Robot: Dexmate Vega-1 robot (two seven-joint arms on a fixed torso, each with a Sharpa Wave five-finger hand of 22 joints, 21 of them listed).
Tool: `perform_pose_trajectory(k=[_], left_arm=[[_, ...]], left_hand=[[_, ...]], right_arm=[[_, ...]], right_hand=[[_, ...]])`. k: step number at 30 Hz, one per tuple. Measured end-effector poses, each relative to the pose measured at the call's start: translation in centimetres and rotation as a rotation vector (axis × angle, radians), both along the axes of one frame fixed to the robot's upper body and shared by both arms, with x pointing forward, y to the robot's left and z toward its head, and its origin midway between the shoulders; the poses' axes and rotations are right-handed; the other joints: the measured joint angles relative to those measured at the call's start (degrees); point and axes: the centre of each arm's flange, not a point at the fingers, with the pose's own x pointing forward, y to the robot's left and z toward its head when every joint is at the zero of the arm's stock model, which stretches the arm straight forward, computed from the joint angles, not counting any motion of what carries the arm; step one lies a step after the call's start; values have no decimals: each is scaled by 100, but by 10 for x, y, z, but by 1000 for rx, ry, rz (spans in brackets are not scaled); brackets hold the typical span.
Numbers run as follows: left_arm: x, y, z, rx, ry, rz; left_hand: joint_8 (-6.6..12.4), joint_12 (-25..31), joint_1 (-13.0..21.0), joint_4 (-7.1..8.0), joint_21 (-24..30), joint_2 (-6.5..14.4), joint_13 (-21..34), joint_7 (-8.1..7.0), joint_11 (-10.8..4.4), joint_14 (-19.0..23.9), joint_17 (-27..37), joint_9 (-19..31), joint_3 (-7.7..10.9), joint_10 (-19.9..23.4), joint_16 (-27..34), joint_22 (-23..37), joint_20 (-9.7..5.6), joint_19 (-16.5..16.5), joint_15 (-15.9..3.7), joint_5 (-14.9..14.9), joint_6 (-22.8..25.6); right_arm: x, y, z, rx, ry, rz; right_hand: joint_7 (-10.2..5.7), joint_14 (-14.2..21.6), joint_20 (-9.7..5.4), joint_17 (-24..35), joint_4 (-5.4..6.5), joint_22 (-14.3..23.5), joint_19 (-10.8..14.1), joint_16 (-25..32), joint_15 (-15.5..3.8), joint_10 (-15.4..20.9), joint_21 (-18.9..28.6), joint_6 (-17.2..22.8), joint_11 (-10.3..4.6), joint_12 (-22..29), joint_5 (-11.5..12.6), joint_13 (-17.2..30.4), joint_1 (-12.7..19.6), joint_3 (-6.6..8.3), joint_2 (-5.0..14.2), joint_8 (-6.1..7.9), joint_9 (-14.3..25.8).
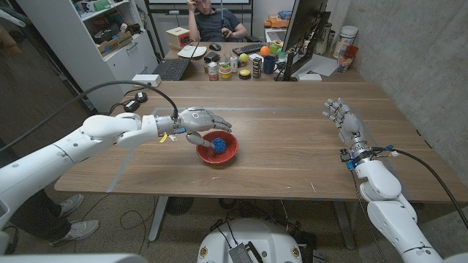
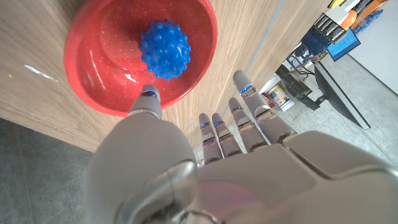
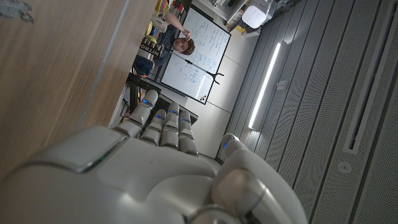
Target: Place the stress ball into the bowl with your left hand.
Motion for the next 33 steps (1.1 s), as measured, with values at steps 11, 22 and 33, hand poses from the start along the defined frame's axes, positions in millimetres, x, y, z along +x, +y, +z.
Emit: perform_pose_trajectory(k=[11,22,33], left_arm=[[-5,5,12,-64,-12,-40],[-7,7,18,-115,-14,-70],[-9,15,26,-167,-28,-92]], left_hand=[[-73,0,-166,56,-183,-60,-26,137,101,-284,-33,1,-170,-184,-23,-29,102,-163,6,53,-292],[-133,-24,-332,158,-448,-75,-26,196,137,-632,-59,-29,-335,-423,-45,-28,257,-462,6,133,-572],[-133,-24,-513,259,-601,-30,-53,240,160,-827,-59,-28,-448,-556,-45,-28,326,-558,17,196,-699]], right_arm=[[3,-1,-2,4,1,2],[6,-1,-4,8,4,4],[6,-1,-4,9,3,4]], right_hand=[[-31,0,0,0,0,0,0,0,0,0,-38,31,0,0,0,0,-24,0,-24,0,0],[-31,0,9,0,0,0,54,0,0,-1,-59,31,0,0,0,0,-46,0,-46,0,0],[-9,0,0,0,0,0,63,0,0,-1,-82,52,-1,0,0,0,-46,0,-46,0,0]])
